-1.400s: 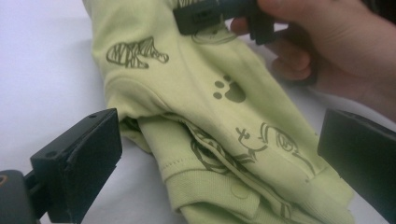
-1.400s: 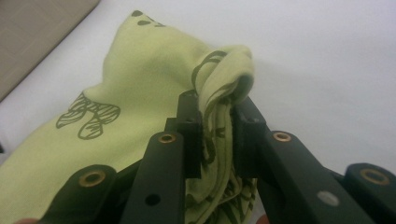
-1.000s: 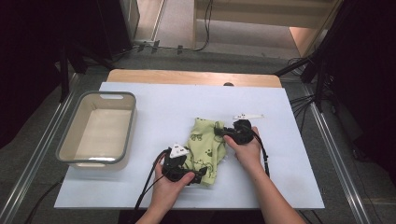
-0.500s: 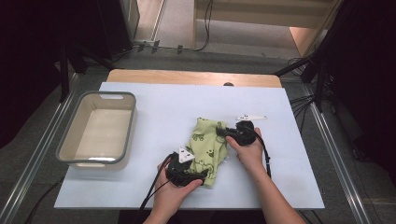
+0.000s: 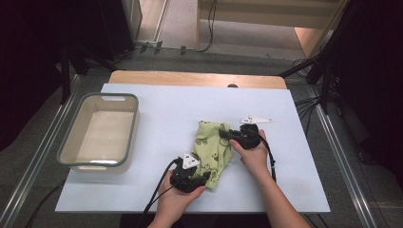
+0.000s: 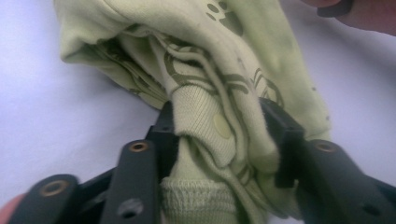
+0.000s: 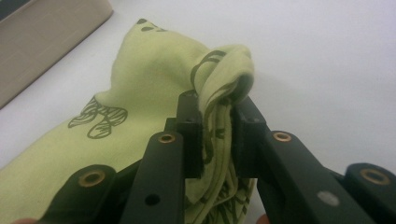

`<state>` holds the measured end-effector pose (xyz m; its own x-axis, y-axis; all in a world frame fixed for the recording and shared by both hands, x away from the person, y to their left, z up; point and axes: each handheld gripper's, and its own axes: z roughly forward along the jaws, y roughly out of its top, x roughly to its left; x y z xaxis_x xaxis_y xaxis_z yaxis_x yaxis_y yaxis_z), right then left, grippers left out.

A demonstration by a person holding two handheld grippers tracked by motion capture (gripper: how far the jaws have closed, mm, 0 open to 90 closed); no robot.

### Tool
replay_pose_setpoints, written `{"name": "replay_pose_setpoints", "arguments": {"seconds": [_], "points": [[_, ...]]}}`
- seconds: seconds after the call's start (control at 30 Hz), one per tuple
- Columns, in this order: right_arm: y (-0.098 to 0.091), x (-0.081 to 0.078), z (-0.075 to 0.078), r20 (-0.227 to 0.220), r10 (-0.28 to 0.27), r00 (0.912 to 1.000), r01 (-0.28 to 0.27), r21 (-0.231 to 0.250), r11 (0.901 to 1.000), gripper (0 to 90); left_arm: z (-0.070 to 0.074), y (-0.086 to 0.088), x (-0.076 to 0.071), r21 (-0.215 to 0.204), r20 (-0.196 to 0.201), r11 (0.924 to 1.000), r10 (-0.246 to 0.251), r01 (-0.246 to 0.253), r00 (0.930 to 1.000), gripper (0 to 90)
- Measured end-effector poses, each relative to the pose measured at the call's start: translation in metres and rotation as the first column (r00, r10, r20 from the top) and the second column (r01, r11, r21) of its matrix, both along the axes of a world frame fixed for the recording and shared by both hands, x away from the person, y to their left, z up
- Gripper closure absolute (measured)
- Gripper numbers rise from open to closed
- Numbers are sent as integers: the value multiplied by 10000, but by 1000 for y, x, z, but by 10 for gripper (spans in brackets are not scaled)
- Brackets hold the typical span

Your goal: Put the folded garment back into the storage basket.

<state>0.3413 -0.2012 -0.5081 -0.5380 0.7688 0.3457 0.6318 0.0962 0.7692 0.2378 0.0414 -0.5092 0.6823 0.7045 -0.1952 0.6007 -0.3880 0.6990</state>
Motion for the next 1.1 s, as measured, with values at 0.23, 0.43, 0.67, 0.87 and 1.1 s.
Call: {"name": "replay_pose_setpoints", "arguments": {"seconds": [0.23, 0.43, 0.67, 0.87, 1.1], "points": [[-2, -2, 5, 183, 36, 9998, -34, -126, 9999, 742, 1, 4, 1, -278, 134, 9993, -237, 241, 9996, 665], [-3, -3, 10, 311, -40, 9995, 39, 23, 10000, 742, 4, 8, -2, -587, 634, 9980, -217, 255, 9978, 681], [-2, -2, 19, 525, -76, 9986, 73, 61, 10000, 742, 12, 14, 0, -767, 986, 9967, -207, 283, 9949, 682], [-1, -2, 30, 779, -104, 9969, 92, 161, 9998, 742, 22, 17, -1, -758, 1412, 9967, -175, 284, 9898, 682], [4, 0, 41, 1012, -82, 9948, 75, 74, 9999, 743, 29, 22, 1, -928, 1650, 9954, -65, 221, 9863, 681]]}}
